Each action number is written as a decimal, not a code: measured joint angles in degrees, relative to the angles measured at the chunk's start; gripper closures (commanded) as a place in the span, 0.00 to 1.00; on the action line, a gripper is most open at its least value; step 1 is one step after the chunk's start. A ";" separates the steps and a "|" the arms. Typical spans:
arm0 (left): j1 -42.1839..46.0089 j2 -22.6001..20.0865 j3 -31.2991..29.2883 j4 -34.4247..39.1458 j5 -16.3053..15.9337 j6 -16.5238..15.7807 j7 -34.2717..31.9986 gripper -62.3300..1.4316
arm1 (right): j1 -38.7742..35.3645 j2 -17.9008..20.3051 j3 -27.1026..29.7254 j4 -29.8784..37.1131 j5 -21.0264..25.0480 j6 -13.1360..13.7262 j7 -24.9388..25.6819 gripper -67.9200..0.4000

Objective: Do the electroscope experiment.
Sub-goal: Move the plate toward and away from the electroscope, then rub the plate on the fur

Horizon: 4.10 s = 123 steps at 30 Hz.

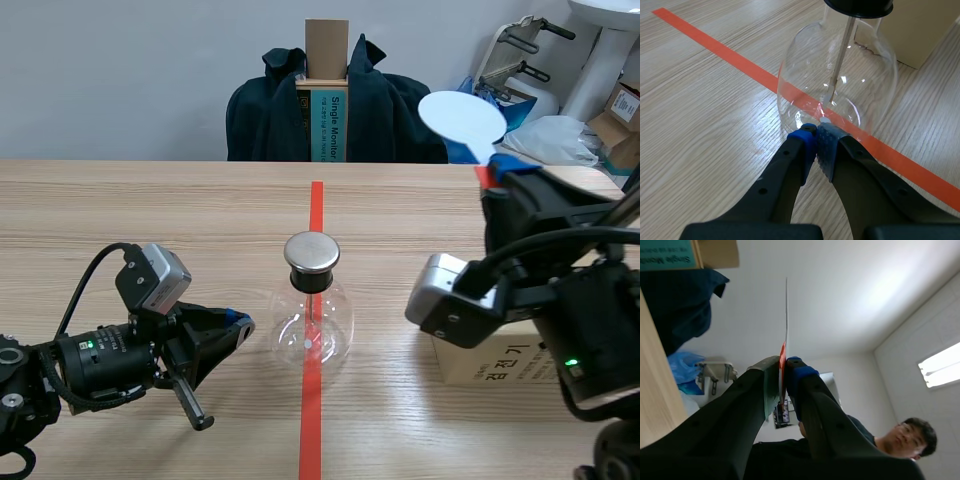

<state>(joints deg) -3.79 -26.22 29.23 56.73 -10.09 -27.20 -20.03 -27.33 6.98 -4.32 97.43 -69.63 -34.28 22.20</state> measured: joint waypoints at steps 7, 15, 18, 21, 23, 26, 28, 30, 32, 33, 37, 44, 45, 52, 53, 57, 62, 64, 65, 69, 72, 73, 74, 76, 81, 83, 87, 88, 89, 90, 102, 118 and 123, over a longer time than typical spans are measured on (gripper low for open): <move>0.02 0.00 0.00 0.00 0.00 0.00 0.00 0.95 | -6.12 0.00 5.14 12.28 7.67 0.02 -0.02 0.98; 5.86 -4.68 -2.82 6.88 -1.38 -0.31 0.00 0.95 | -7.96 0.02 10.49 23.12 13.07 -0.39 -0.42 0.98; 12.92 -8.63 -7.74 14.95 -2.80 -0.28 -0.02 0.95 | -8.96 0.00 12.26 24.15 14.10 -0.39 -0.42 0.98; 21.03 -12.81 -13.09 23.61 -4.59 -0.28 -0.09 0.95 | -10.40 0.00 13.64 24.20 14.93 -0.37 -0.46 0.98; 26.80 -15.15 -16.74 29.00 -5.62 -0.31 -0.22 0.95 | -10.67 0.00 14.38 24.17 15.69 -0.35 -0.42 0.98; 34.77 -17.16 -21.99 35.21 -6.29 -0.42 -0.20 0.95 | -10.64 0.00 15.96 24.17 17.22 -0.37 -0.44 0.98; 38.82 -17.31 -25.16 37.77 -6.32 -0.46 -0.17 0.95 | -10.64 0.00 17.20 24.17 17.55 -0.37 -0.44 0.98; 41.44 -17.29 -27.45 39.19 -6.29 -0.44 -0.17 0.95 | -10.64 0.00 18.36 24.15 17.75 -0.37 -0.44 0.98; 42.25 -17.27 -28.70 39.60 -6.27 -0.52 -0.15 0.93 | -10.67 0.00 19.39 24.13 18.67 -0.37 -0.48 0.98; 42.18 -17.27 -28.89 39.60 -6.27 -0.68 -0.11 0.88 | -10.69 0.00 19.98 24.13 18.69 -0.37 -0.81 0.98; 41.18 -17.25 -28.89 39.54 -6.21 -0.68 -0.02 0.26 | -11.76 0.00 22.18 24.04 20.83 -0.37 -3.48 0.98; 40.76 -16.94 -28.87 39.36 -6.29 -0.85 -0.15 0.00 | -12.52 0.00 24.94 17.05 23.41 -0.28 -1.84 0.98; 40.72 -16.94 -28.87 39.36 -6.29 -0.85 -0.15 0.00 | -12.52 0.00 24.92 14.49 23.12 -0.20 -0.42 0.98; 40.28 -16.94 -28.87 39.36 -6.32 -0.85 -0.15 0.00 | -8.96 -0.02 24.81 -1.73 21.42 0.26 5.70 0.98; 40.28 -16.94 -28.87 39.36 -6.32 -0.85 -0.15 0.00 | -8.11 0.00 24.59 -3.34 20.87 0.26 6.51 0.98; 40.28 -16.94 -28.87 39.36 -6.29 -0.85 -0.15 0.00 | -5.53 0.00 22.23 -9.57 17.44 0.26 8.28 0.98; 40.28 -16.94 -28.87 39.36 -6.29 -0.85 -0.13 0.00 | -4.59 -0.02 19.93 -16.52 14.62 0.28 9.75 0.98; 40.28 -16.94 -28.87 39.36 -6.29 -0.85 -0.13 0.00 | -4.61 -0.02 19.65 -18.56 13.22 0.28 9.81 0.98; 40.28 -16.94 -28.87 39.36 -6.29 -0.85 -0.13 0.00 | -4.61 -0.02 19.65 -19.52 12.85 0.28 10.14 0.98; 40.28 -16.94 -28.87 39.36 -6.29 -0.85 -0.13 0.00 | -4.61 -0.02 19.61 -21.90 12.41 0.28 10.08 0.98; 40.28 -16.94 -28.87 39.36 -6.29 -0.85 -0.13 0.00 | -4.61 -0.02 19.61 -22.45 12.41 0.26 10.10 0.98; 40.28 -16.94 -28.87 39.36 -6.29 -0.85 -0.13 0.00 | -4.61 -0.02 19.61 -22.49 12.39 0.26 10.10 0.98; 40.28 -16.94 -28.87 39.36 -6.29 -0.85 -0.13 0.00 | -4.61 -0.02 19.61 -22.49 12.35 0.26 10.10 0.98; 40.28 -16.94 -28.87 39.36 -6.29 -0.85 -0.13 0.00 | -4.61 -0.02 19.61 -22.71 11.65 0.26 9.81 0.98; 40.28 -16.94 -28.87 39.36 -6.29 -0.85 -0.13 0.00 | -4.61 -0.02 19.61 -24.92 8.46 0.26 9.62 0.98; 40.28 -16.94 -28.87 39.36 -6.29 -0.85 -0.13 0.00 | -4.61 0.02 19.69 -25.49 8.33 0.20 12.41 0.98; 40.28 -16.94 -28.87 39.36 -6.29 -0.85 -0.13 0.00 | -4.59 0.15 19.89 -25.55 7.89 0.24 25.51 0.98; 40.28 -16.94 -28.87 39.36 -6.29 -0.85 -0.11 0.00 | -4.59 0.13 19.87 -25.55 7.87 0.24 27.39 0.98; 40.28 -16.94 -28.87 39.36 -6.29 -0.85 -0.04 0.00 | -4.61 0.11 19.69 -25.55 7.85 0.22 27.23 0.98; 40.28 -16.94 -28.87 39.36 -6.29 -0.85 -0.02 0.00 | -4.61 0.07 19.65 -25.55 7.74 0.17 25.62 0.98; 40.28 -16.94 -28.87 39.36 -6.27 -0.85 0.00 0.00 | -4.26 -0.66 18.47 -25.53 7.67 1.88 9.86 0.98; 40.28 -16.94 -28.87 39.34 -6.27 -0.85 0.00 0.00 | -4.28 -0.20 19.15 -25.42 8.74 5.20 13.44 0.98; 40.28 -16.94 -28.87 39.34 -6.27 -0.85 0.00 0.00 | -4.28 -0.33 18.16 -25.42 8.13 4.55 6.08 0.98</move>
<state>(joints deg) 36.49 -43.16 0.36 96.07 -16.36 -28.05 -20.03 -31.62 6.66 13.85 72.01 -61.49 -29.74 28.27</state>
